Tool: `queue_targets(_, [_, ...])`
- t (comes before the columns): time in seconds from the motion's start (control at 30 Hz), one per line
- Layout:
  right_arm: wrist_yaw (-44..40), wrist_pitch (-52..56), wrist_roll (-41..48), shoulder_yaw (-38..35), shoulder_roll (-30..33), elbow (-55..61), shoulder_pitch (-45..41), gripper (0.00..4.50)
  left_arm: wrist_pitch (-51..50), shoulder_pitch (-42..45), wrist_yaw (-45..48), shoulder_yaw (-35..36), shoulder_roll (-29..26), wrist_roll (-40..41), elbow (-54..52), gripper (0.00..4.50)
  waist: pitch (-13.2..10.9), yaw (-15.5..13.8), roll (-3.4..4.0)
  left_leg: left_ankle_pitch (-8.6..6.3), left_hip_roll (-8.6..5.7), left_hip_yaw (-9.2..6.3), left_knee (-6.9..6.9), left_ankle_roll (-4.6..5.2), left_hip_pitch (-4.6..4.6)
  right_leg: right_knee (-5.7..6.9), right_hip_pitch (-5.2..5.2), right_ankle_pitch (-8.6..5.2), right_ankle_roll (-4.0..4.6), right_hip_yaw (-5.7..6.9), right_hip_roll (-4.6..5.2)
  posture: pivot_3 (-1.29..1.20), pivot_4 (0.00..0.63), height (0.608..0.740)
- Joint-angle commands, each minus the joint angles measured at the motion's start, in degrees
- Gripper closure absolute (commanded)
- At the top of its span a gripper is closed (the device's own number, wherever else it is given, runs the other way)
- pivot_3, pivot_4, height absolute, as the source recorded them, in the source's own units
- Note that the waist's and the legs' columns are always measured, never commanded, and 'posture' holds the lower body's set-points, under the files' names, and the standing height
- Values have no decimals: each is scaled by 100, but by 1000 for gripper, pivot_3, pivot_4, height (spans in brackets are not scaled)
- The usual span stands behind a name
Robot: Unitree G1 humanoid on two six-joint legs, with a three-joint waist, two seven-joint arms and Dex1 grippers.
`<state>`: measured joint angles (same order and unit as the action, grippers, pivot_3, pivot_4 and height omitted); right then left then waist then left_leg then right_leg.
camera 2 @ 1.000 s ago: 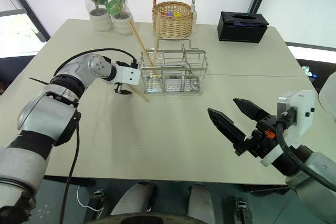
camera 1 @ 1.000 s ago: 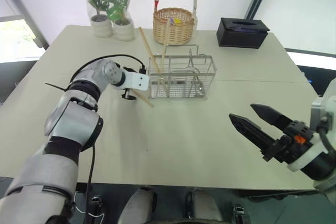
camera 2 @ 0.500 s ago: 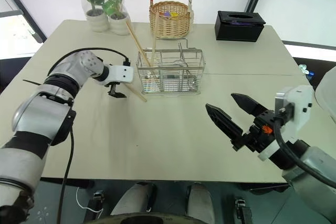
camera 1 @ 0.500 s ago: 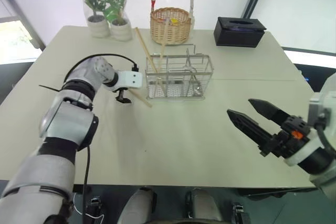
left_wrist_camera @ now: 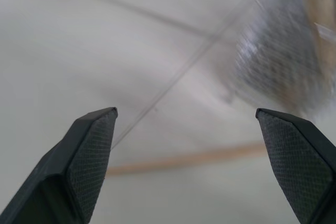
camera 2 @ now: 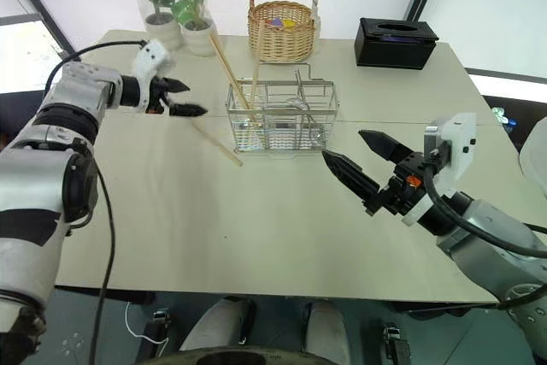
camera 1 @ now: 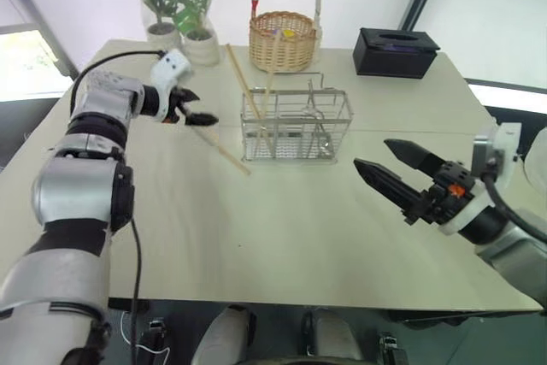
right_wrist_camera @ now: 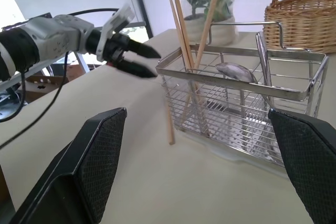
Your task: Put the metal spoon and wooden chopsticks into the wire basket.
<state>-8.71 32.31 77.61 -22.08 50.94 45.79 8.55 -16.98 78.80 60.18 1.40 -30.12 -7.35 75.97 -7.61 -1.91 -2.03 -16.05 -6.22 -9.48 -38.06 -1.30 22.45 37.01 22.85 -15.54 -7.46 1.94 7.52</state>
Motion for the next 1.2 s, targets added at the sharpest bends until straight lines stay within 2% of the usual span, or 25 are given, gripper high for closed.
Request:
queue_targets(0.03, [-122, 2, -85, -95, -57, 45, -45, 3, -827, 188, -514, 223, 65, 290, -360, 46, 0, 47, 3, 0, 0, 1, 0, 0, -1, 1, 0, 0, 0, 0, 0, 0, 150, 655])
queue_targets(0.13, [-158, 20, -100, -137, -88, 19, -88, 3, -1717, 285, -2107, 510, 261, 442, -288, 46, 0, 125, 2, 0, 0, 1, 0, 0, -5, 2, -3, 0, 1, -2, 2, 0, 150, 655])
queue_targets(0.2, [-201, 30, -189, -127, -103, 23, -80, 3, -2399, 326, -4020, 1287, 448, 992, -126, 46, 0, 144, 1, 0, 0, 1, 0, 0, -8, 1, -3, 0, 0, -5, 3, 0, 150, 655])
queue_targets(0.27, [-289, 45, -297, -113, -94, 70, -40, 3, -2738, 265, -5346, 1839, 622, 1370, -85, 46, 0, 151, 1, 0, 4, -1, 0, 0, -11, 2, -1, 0, -2, -6, 5, 0, 150, 655])
queue_targets(0.4, [-640, 112, -420, -234, 31, 153, 80, 3, -2578, 2, -6873, 2473, 1020, 1827, -155, 46, 1, 115, 1, 1, 4, -1, 1, -3, -10, 5, 0, 0, -2, -7, 7, 0, 150, 655])
queue_targets(0.8, [-600, 199, -469, -309, -92, 293, 159, 3, -1303, -403, -7913, 2953, 1742, 2261, 3, 46, 5, 101, 0, 0, -3, 5, -3, -10, -2, -1, 3, 2, 0, -18, 20, 0, 150, 655])
queue_targets(1.1, [-403, 162, -453, -372, -155, 337, 239, 3, -1135, -513, -8439, 2981, 1812, 2238, 80, 46, 10, 113, 0, 0, -2, 8, -5, -10, -5, 0, 1, 3, 0, -16, 18, 0, 150, 655])
queue_targets(1.2, [-378, 156, -454, -370, -165, 351, 242, 3, -1130, -511, -8534, 2949, 1811, 2216, 81, 878, 12, 113, 1, -1, -2, 10, -5, -10, -5, 1, 2, 3, 0, -15, 18, 0, 150, 655])
